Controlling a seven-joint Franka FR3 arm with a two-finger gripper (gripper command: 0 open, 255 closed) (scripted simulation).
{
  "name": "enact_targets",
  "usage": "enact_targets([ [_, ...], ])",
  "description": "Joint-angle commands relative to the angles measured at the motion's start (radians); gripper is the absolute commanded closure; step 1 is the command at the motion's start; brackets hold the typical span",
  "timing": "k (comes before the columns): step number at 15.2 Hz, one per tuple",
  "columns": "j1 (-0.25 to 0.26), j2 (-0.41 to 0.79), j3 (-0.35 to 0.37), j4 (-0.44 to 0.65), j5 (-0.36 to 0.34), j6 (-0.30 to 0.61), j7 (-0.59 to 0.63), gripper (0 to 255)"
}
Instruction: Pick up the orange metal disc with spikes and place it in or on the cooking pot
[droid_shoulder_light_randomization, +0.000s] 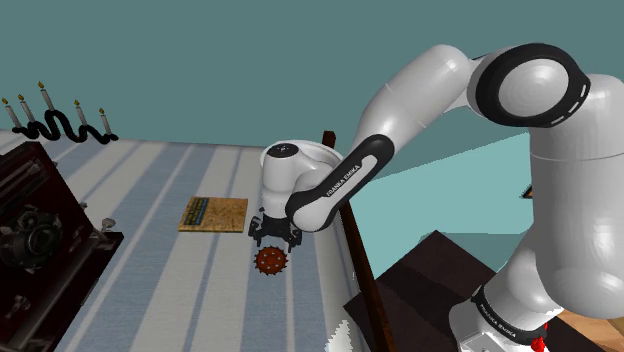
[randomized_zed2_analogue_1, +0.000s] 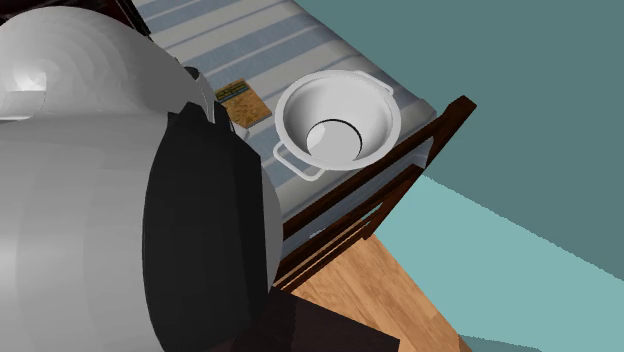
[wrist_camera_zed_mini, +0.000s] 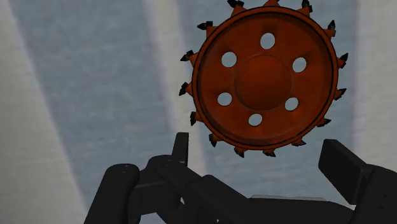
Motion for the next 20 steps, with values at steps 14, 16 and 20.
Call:
enact_targets([
  [14,0.000,0.001,0.000,0.001,0.000,0.001,0.000,255],
  [16,-0.007,-0.022,0.009,-0.004,0.010,-0.018,-0.007,255],
  [20,-0.020,-0.068,0.027,-0.011,0.032,-0.056,-0.021,255],
])
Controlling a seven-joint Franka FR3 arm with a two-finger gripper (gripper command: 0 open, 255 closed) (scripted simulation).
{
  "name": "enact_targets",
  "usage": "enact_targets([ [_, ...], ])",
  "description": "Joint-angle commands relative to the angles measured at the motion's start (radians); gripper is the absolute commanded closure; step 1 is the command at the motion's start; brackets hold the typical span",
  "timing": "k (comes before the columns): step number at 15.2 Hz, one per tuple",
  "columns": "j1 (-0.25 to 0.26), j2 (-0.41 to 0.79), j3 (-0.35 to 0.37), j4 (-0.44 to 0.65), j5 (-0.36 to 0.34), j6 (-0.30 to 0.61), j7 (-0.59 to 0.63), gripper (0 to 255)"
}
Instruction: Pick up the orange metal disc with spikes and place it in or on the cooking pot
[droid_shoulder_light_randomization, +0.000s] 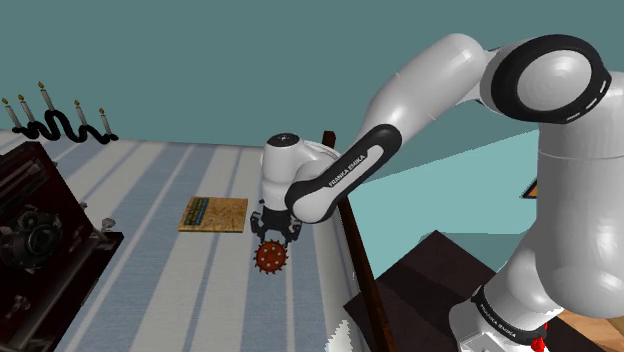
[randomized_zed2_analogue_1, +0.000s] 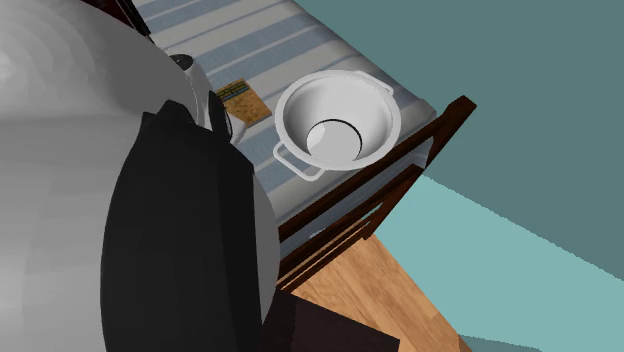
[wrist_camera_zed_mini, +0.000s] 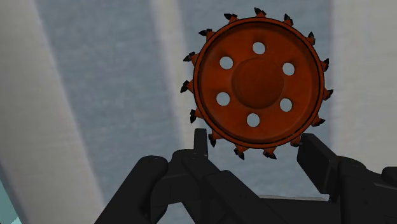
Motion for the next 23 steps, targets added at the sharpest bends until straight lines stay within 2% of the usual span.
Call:
enact_targets([
  [1,-0.007,-0.025,0.009,-0.006,0.011,-0.018,-0.007,255],
  [23,-0.057,-0.244,0.075,0.023,0.133,-0.254,-0.088,255],
])
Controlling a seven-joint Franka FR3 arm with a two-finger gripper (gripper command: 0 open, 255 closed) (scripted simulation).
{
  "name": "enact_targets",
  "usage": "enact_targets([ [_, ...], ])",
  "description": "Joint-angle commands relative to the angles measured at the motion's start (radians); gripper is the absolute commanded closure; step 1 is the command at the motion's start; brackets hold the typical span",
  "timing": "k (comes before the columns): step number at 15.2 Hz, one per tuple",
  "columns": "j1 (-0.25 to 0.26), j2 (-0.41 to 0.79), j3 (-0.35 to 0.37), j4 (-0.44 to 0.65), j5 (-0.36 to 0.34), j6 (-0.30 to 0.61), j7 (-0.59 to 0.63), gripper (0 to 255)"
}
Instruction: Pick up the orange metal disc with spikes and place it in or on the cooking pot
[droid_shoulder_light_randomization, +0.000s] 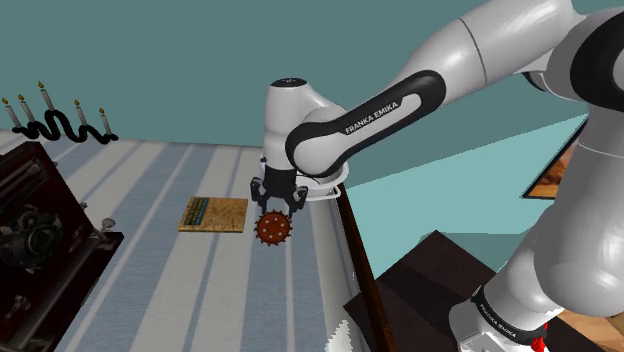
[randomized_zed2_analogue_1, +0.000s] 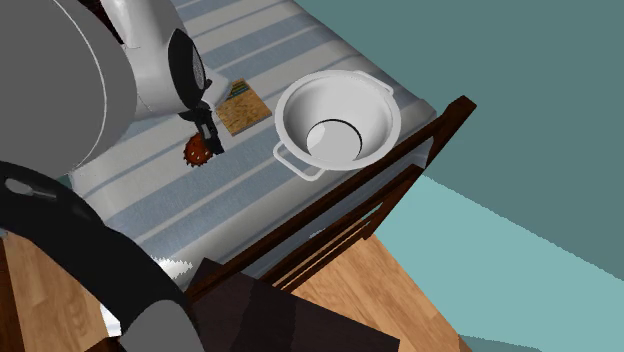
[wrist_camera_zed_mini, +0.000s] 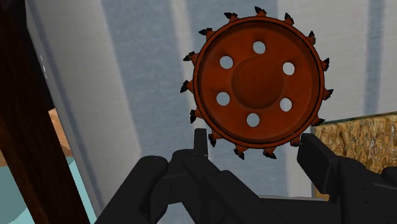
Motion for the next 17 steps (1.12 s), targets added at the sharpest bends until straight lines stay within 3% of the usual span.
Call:
enact_targets([
  [1,-0.003,-0.019,0.004,0.007,0.011,-0.025,-0.006,255],
  [11,-0.012,-0.088,0.014,0.053,0.048,-0.134,-0.032,255],
  [17,-0.086,-0.045,-0.040,0.118,0.043,-0.155,-0.160,255],
])
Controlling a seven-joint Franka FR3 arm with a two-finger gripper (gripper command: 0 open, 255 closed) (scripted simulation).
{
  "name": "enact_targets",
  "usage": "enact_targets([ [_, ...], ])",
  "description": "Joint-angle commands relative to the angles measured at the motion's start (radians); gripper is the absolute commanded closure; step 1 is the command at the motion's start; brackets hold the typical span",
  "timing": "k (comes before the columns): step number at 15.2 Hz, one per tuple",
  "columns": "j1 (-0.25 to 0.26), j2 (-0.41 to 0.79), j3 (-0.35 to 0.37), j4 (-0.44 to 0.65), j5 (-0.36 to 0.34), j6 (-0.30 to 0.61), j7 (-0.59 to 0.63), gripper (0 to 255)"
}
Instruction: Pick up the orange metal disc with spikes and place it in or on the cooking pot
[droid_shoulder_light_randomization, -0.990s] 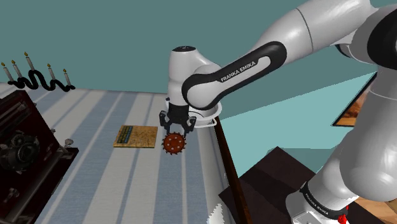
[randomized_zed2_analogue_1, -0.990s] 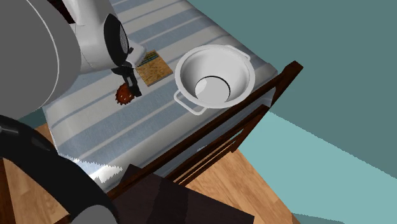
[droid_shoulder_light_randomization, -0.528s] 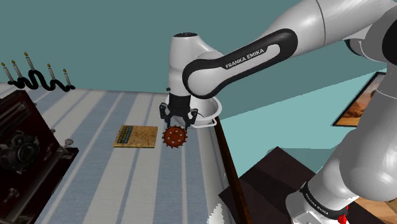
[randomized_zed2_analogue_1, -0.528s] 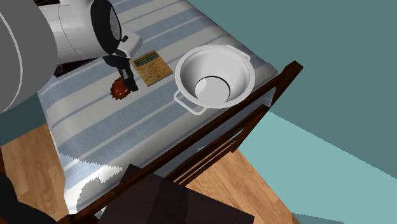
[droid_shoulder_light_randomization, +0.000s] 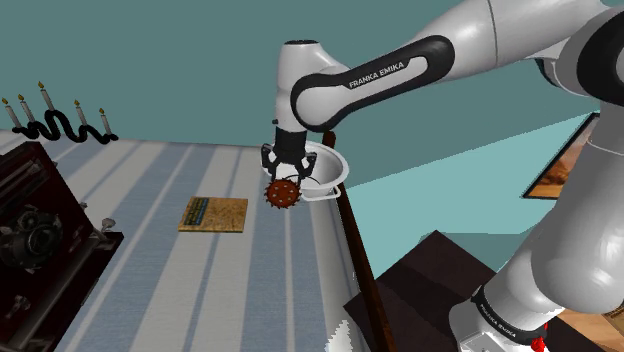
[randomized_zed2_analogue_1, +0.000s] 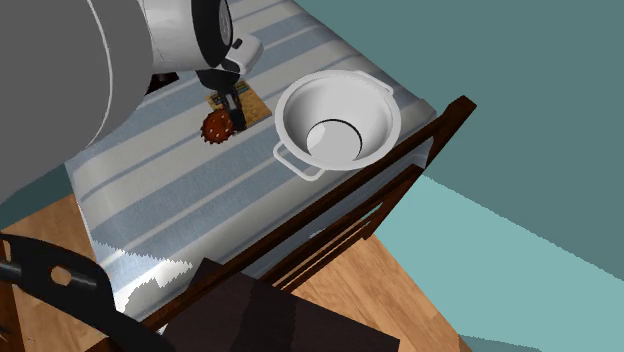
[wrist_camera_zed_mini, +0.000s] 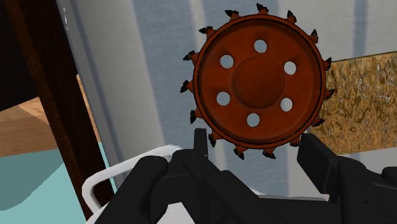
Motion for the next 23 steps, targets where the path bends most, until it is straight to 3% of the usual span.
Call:
enact_targets([
  [1,-0.022,0.015,-0.016,0.023,-0.002,-0.008,-0.039,255],
  [13,-0.148,0.199,-0.105,0.303,-0.023,-0.104,-0.262,255],
  [21,-0.214,0.413,-0.151,0.650,-0.036,-0.236,-0.399,255],
  [23,-0.215,0.419,-0.152,0.634,-0.038,-0.214,-0.398,255],
])
